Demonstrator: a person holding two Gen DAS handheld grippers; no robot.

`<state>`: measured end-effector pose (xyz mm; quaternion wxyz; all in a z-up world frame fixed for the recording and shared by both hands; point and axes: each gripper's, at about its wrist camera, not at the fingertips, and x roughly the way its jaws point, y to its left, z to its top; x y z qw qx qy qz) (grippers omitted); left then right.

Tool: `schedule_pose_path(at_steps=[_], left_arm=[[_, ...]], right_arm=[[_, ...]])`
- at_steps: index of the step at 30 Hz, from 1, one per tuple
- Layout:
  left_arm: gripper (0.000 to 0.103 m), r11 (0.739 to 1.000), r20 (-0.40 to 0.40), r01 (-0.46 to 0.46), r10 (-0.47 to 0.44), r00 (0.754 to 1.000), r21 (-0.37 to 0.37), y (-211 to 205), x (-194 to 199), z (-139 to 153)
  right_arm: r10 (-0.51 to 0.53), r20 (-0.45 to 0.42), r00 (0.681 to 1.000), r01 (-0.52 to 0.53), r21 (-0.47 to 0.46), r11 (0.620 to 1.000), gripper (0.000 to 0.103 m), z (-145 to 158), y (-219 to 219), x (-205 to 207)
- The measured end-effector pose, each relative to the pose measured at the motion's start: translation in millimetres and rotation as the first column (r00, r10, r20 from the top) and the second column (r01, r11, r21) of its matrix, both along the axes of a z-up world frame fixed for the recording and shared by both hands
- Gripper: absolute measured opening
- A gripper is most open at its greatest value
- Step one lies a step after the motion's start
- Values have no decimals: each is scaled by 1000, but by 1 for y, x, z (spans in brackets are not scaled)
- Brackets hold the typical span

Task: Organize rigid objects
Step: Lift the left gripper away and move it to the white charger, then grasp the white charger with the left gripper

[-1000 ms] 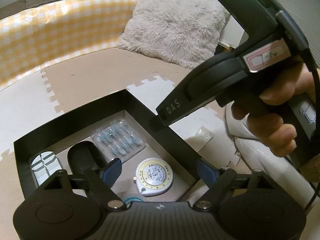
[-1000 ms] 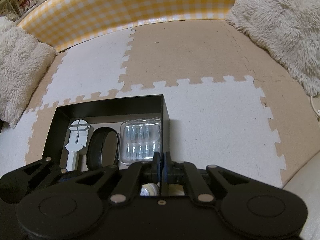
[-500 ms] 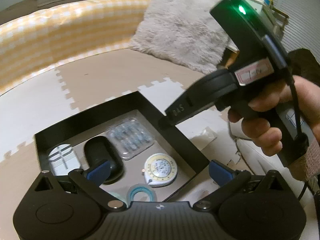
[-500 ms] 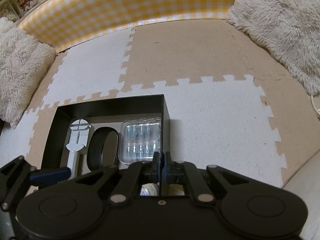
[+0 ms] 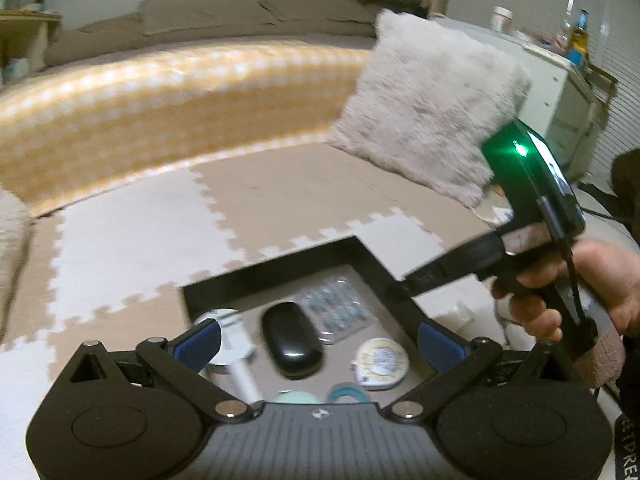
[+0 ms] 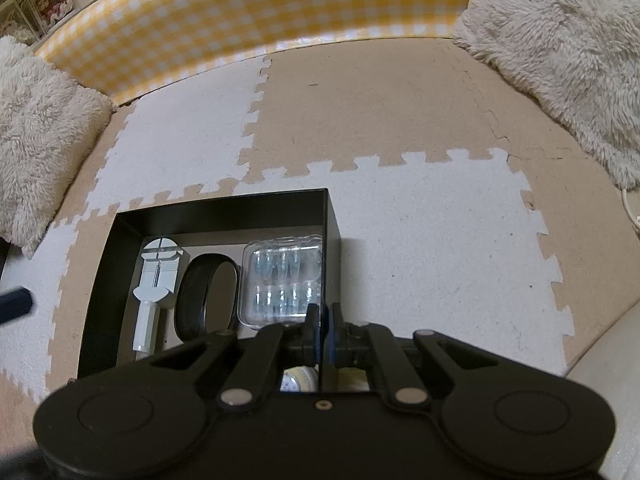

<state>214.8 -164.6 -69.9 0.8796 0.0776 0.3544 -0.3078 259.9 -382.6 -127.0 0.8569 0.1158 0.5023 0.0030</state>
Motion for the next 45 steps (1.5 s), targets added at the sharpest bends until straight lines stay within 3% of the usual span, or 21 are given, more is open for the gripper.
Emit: schedule_pose_path(at_steps=[9,16,21,26,31,34,36,38,40,45], left_arm=[[103,996,20,-80,79,997,38,52,-5,5],[103,994,31,-43,40,999,103,81,-9,-11],[103,977,56,88,-101,993,195,92,-14,-33],[103,919,38,247,-271,962,307,92,-14,-67],[103,855,83,311,-376,923,415,87,-9,-92],[103,860,71,353,-405,912,369,88,2,-95],[103,869,70,345,-392,917,354,87,7,-97],[95,875,70,325,-372,926,359,82,13,-98],[75,871,59,335,-380,923,360,78,17,-101],[66,829,35,407,-454,890,383,67,17,-111]], right_arm=[[1,0,1000,-1,-2,1000,5,0,0,0],[4,-3,1000,-4,-12,1000,5,-1,2,-1],[7,-5,1000,-7,-18,1000,5,0,3,-1],[13,-8,1000,-13,-30,999,5,0,5,-1],[22,-11,1000,-22,-41,999,5,0,7,-1],[24,-12,1000,-25,-44,999,5,0,7,-1],[26,-13,1000,-27,-47,999,5,0,7,-1],[28,-14,1000,-28,-51,998,5,0,8,0],[30,-15,999,-31,-54,998,5,-1,9,0],[32,-16,999,-33,-53,998,5,-1,9,0]])
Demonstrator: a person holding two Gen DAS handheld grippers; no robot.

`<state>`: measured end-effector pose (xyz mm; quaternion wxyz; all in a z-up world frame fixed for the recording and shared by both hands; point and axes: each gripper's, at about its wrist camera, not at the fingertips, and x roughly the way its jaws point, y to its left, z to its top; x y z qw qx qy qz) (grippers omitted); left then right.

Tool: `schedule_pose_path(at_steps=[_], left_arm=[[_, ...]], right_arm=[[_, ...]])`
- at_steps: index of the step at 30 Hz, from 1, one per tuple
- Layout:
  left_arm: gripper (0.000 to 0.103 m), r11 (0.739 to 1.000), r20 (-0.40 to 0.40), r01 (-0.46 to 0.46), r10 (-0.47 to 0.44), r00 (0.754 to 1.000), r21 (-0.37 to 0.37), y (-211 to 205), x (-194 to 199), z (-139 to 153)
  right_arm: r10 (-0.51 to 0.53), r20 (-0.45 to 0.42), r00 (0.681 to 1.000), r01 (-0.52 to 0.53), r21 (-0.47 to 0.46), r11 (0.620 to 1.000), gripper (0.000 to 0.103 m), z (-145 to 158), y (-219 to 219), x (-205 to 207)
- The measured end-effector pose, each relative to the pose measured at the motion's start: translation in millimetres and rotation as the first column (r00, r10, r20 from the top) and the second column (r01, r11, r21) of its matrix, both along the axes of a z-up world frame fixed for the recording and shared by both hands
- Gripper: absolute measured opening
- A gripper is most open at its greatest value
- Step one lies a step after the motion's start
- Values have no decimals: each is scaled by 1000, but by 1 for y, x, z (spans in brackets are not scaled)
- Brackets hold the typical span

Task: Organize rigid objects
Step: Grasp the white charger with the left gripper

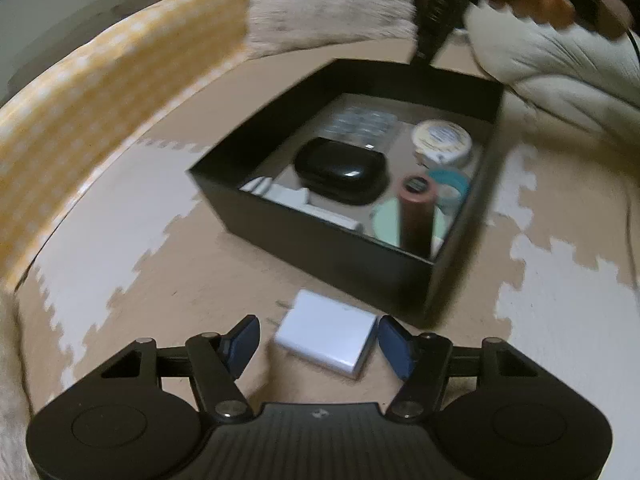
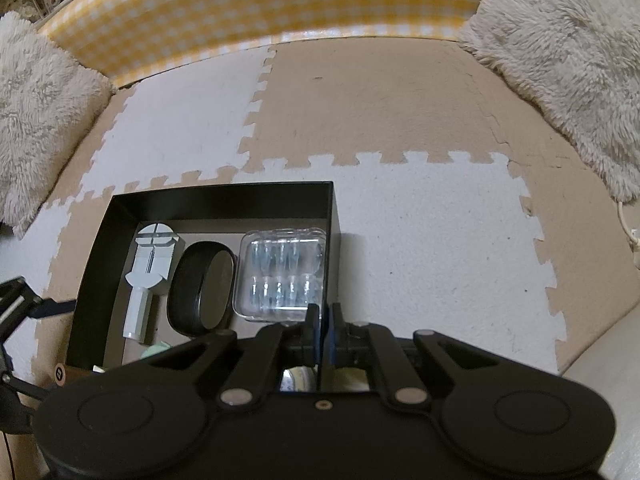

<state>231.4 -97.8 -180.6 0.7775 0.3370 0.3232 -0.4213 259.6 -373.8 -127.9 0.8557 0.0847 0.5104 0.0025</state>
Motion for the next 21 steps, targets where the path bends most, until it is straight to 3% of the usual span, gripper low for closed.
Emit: schedule_pose_path(at_steps=[4,10,21], left_arm=[[58,999,2,37,-37,999,8,-4,0,-2],[57,1000,-6,10,-10,1000,14,-7,-2,0],[57,986,-47,-157,155,987,-51,12,5,21]], right_arm=[[0,0,1000,0,1,1000,5,0,0,0],[1,-2,1000,-1,-1,1000,5,0,0,0],[1,-2,1000,-1,0,1000,5,0,0,0]])
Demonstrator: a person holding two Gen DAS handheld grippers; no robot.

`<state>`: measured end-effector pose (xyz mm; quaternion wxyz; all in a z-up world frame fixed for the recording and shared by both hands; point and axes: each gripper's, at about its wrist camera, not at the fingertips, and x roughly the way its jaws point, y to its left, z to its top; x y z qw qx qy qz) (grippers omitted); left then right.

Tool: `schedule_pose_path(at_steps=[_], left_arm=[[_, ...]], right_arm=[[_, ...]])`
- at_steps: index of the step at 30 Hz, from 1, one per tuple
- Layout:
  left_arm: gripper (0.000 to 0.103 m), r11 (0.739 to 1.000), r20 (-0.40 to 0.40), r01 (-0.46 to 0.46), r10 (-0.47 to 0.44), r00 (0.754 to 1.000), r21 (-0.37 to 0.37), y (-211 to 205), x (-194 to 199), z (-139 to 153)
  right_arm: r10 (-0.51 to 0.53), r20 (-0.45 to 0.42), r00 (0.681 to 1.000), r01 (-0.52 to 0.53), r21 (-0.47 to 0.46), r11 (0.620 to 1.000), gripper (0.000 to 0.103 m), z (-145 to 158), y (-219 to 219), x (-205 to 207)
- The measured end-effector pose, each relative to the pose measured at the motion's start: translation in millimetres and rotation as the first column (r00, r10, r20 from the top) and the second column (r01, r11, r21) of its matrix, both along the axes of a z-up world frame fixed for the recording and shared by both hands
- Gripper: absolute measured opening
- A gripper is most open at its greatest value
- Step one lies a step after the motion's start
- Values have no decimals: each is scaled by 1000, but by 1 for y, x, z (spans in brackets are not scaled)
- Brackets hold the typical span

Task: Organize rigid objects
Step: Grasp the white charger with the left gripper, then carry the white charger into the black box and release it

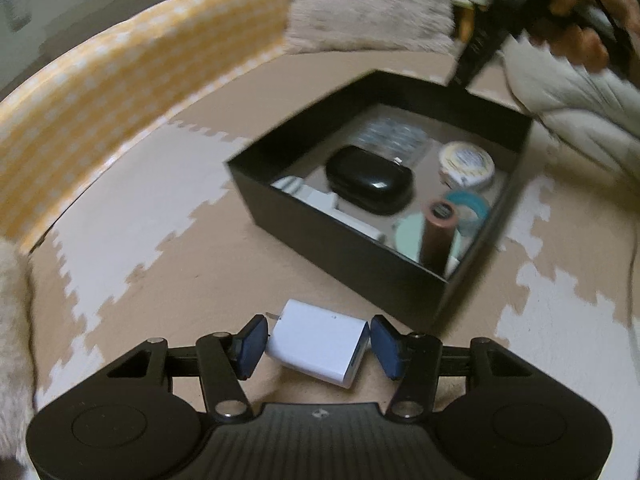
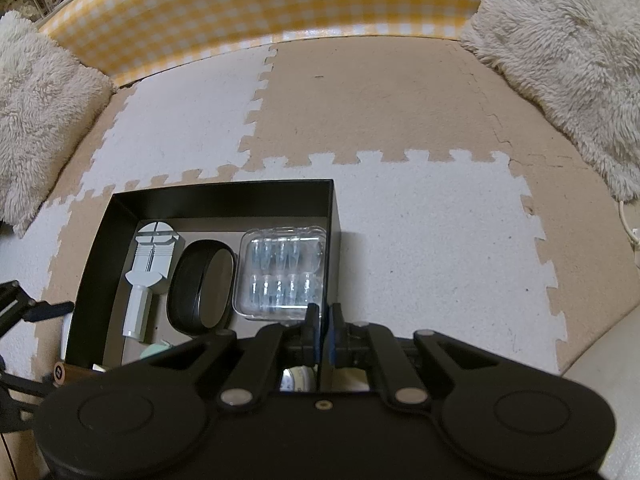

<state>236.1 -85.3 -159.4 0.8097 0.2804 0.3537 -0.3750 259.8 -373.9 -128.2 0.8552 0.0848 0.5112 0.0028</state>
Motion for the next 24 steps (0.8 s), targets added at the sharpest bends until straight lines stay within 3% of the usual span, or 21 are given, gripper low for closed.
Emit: schedule_pose_path(at_steps=[11,16,24], left_arm=[[57,990,16,-114,115,993,-86,11,2,32],[57,975,15,-145,150,989,-171,6,0,56],[57,944,-48,-121,112,993,-307,-31,-12,81]], right_arm=[[0,0,1000,0,0,1000,5,0,0,0],[0,0,1000,0,-1,1000,5,-1,0,0],[1,0,1000,-1,-1,1000,5,0,0,0]])
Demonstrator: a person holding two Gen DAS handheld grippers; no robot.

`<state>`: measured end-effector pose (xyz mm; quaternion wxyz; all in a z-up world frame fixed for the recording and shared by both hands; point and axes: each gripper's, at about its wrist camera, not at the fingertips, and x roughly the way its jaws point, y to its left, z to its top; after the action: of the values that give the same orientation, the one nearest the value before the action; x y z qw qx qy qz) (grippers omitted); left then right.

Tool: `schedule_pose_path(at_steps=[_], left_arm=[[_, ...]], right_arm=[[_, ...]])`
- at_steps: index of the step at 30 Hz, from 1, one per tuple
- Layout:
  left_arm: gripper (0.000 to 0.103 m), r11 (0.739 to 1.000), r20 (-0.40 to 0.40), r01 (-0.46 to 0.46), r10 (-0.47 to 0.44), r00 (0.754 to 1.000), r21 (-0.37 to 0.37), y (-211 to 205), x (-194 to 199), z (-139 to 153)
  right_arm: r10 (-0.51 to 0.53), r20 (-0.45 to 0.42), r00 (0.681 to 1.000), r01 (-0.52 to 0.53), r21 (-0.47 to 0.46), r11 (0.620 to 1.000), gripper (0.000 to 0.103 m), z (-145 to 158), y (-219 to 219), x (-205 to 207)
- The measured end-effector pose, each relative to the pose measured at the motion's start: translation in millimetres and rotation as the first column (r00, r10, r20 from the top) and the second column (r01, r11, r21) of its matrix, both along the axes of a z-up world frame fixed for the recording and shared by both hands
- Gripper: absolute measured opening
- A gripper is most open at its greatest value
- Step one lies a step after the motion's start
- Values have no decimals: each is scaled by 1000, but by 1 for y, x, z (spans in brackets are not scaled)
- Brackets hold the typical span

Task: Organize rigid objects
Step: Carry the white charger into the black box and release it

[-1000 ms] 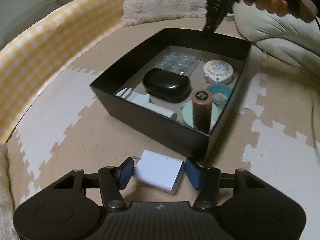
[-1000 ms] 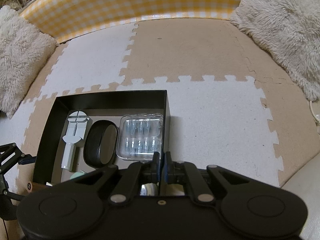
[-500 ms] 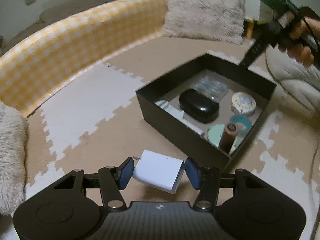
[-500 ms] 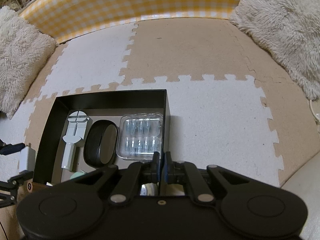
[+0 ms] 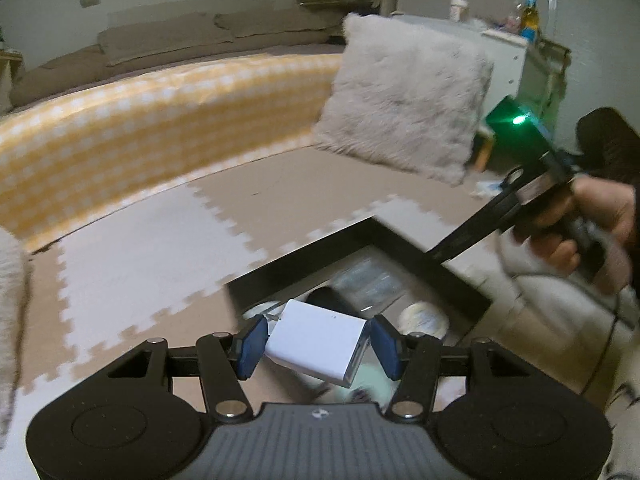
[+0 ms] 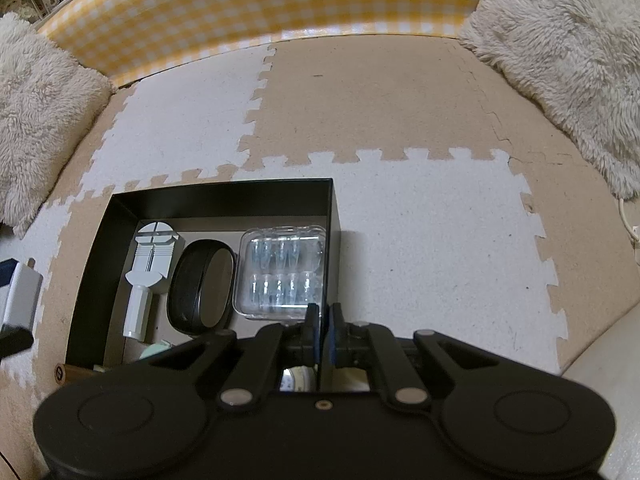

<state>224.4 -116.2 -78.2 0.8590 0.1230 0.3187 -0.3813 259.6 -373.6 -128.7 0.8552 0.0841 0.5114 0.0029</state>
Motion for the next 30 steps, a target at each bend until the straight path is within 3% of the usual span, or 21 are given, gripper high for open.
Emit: schedule_pose_path(at_steps=[4,9,13,21,30], left_arm=[[57,1000,-43,13,-14,999,-25,-27,-5,-4],[57,999,-88,16,-14,996,29,-56,-6,-25],[57,998,-125,-41,46,991,44,-61,1,-40],[58,991,-122,-132,135,983,28,-70,8,-54],[92,987,-176,-158,157,972,13,-64,11,-51]], right_arm=[[0,0,1000,0,-2,1000,5,-1,0,-1],[-1,0,1000,1,-1,1000,5,-1,0,-1],[0,-1,1000,0,-3,1000,5,-1,0,-1],[1,-1,1000,-1,-3,1000,5,-2,1,-1],[1,-2,1000,-1,-4,1000,5,-2,1,-1]])
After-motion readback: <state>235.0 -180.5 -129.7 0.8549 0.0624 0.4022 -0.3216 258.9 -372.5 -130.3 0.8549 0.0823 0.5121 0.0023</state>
